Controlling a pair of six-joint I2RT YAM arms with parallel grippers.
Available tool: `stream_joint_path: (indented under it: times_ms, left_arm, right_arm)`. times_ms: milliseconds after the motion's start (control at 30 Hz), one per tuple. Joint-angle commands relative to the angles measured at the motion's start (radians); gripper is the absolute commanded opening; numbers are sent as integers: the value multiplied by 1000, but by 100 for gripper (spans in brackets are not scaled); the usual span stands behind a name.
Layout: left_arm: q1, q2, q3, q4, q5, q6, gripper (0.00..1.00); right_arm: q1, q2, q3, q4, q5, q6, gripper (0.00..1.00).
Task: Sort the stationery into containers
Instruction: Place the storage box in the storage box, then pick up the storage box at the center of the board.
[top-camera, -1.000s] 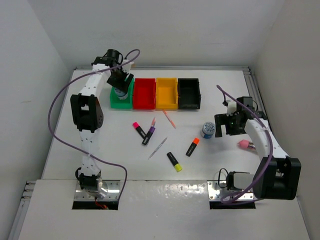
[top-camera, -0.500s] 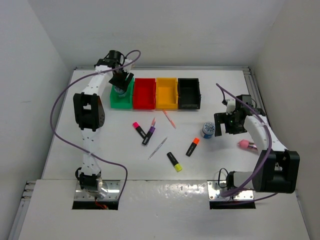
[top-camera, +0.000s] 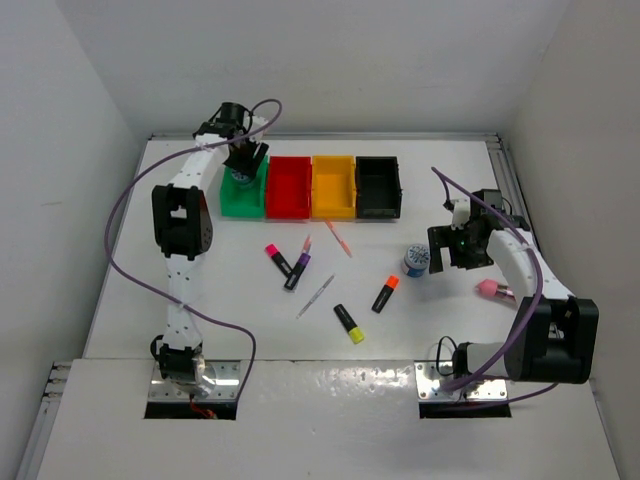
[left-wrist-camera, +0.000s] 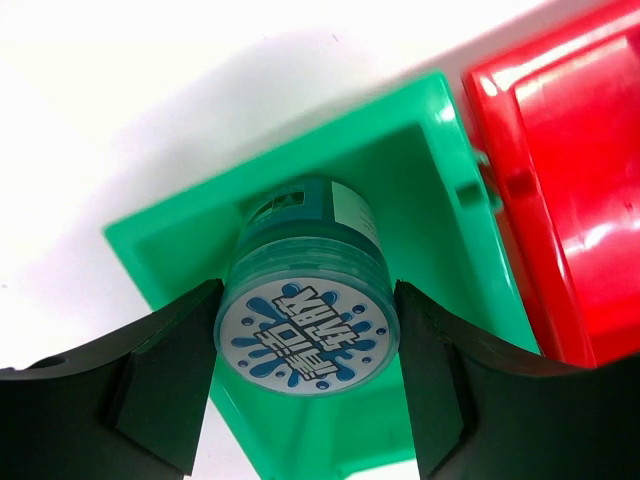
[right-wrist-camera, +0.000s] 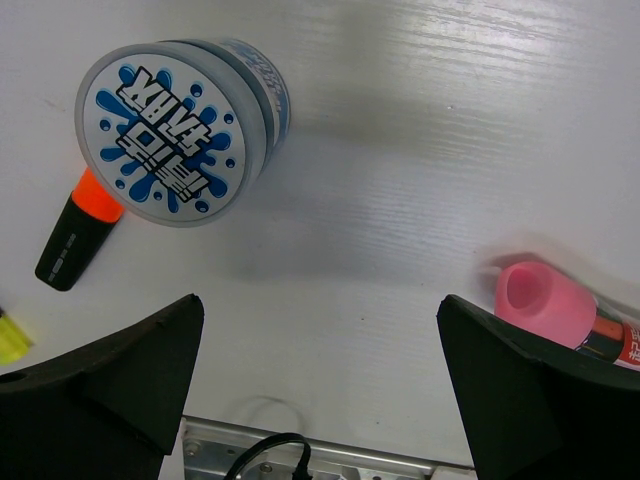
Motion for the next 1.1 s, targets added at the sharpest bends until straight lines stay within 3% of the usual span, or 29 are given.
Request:
stream_joint_path:
  times_ms: [0,167,200,233,433,533,633,800,1067]
  left_arm:
    - [-11,-46,18,103,-31,-38,10]
    - [-11,-68,20,123,-66,-80,56]
    - [-11,-77,18,115,-72,-86,58]
    - [-9,-81,17,115,-78,-89,84]
    - [-11,-181,-25,112,-86,-101,86]
    - [0,-314,-121,152,-65,-121,86]
    - [26,-421,-179,178,18,-153,86]
    - [55,-526,-206,82,173,-163,86]
    - [90,-784,-535,49,206,-138,86]
  right_arm:
    - [-4,-3,37,10,-2,-2,99]
    - [-4,-3,45,10,-8,-3,99]
    - [-4,-3,45,13,-9,-5,99]
    - [-4,-4,45,15,-8,-7,99]
    - [-2,0,74,30,-29,-3,99]
    - [1,0,78,50,-32,-5,99]
    - [9,-7,66,84,-46,-11,99]
    - [47,-3,31,157,-69,-28,99]
    - [145,65,40,220,-52,-19,99]
